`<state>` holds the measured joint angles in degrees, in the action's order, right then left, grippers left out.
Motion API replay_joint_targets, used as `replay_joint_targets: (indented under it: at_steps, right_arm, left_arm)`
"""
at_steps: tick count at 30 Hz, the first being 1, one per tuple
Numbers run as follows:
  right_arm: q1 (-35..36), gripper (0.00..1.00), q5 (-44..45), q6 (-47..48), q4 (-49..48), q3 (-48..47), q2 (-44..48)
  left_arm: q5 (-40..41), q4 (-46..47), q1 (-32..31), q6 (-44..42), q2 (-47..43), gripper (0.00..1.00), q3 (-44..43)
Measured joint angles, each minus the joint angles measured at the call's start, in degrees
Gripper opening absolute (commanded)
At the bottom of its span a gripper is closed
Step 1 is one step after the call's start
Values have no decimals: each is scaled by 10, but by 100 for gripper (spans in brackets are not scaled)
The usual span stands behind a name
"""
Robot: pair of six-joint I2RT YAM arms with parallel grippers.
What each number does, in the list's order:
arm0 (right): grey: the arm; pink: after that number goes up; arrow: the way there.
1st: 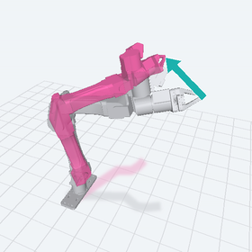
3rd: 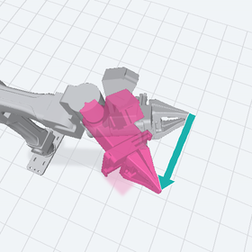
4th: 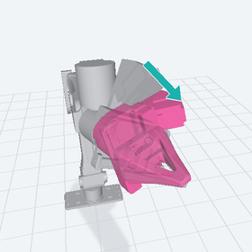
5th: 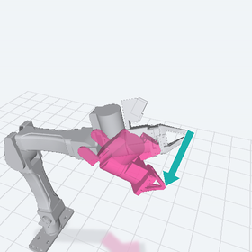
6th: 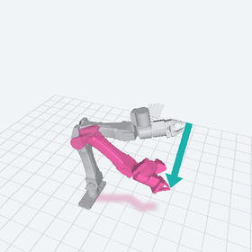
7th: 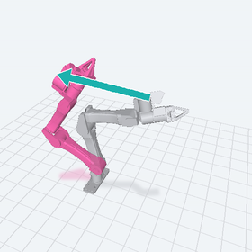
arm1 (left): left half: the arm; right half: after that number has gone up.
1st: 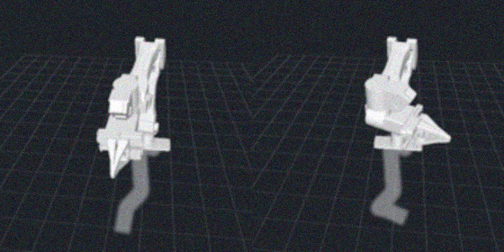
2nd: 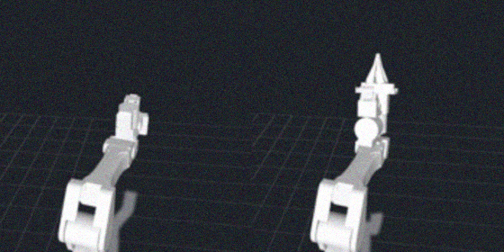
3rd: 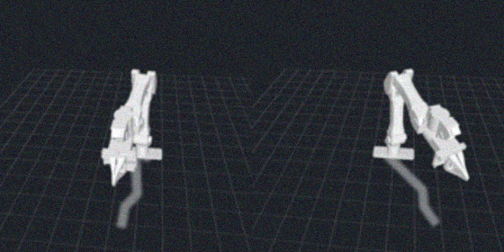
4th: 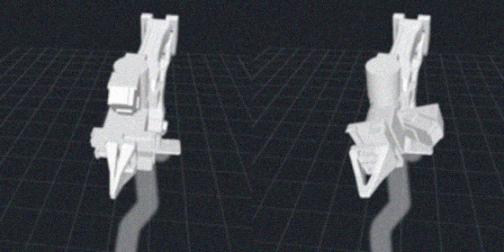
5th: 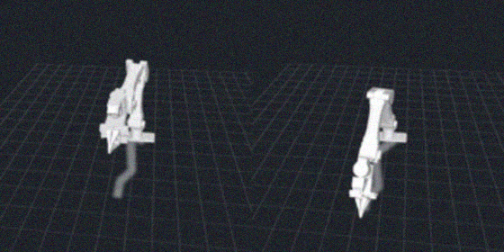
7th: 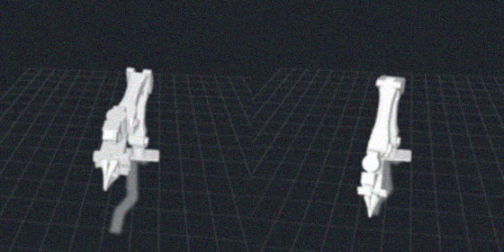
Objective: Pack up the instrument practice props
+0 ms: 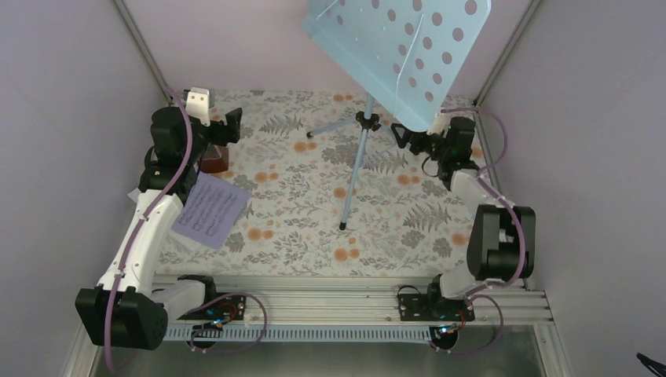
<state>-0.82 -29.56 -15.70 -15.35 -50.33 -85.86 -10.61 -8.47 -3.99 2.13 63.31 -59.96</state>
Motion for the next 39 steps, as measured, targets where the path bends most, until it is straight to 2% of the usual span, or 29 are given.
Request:
replay_joint_targets:
  at_steps: [3, 8, 15, 18, 21, 29, 33, 39]
  right_arm:
    - [-20, 97, -102, 42, -4, -59, -47]
    - [-26, 97, -215, 131, 17, -85, -76]
    - [-26, 95, -316, 242, 96, -174, -163]
    - [-22, 92, -329, 272, 125, -195, -188]
    - [-18, 81, -330, 297, 152, -203, -194]
    - [-2, 62, -327, 342, 202, -223, -196]
    - [-1, 58, -322, 342, 187, -208, -191]
    - [21, 57, -289, 323, 157, -119, -122]
  left_arm:
    - [2, 0, 0, 0, 1, 96, 0]
    - [5, 0, 0, 0, 4, 96, 0]
    - [9, -2, 0, 0, 16, 96, 0]
    - [11, -2, 0, 0, 20, 96, 0]
    - [12, -3, 0, 0, 22, 96, 0]
    - [12, -3, 0, 0, 28, 96, 0]
    - [12, -3, 0, 0, 28, 96, 0]
    - [12, -3, 0, 0, 28, 96, 0]
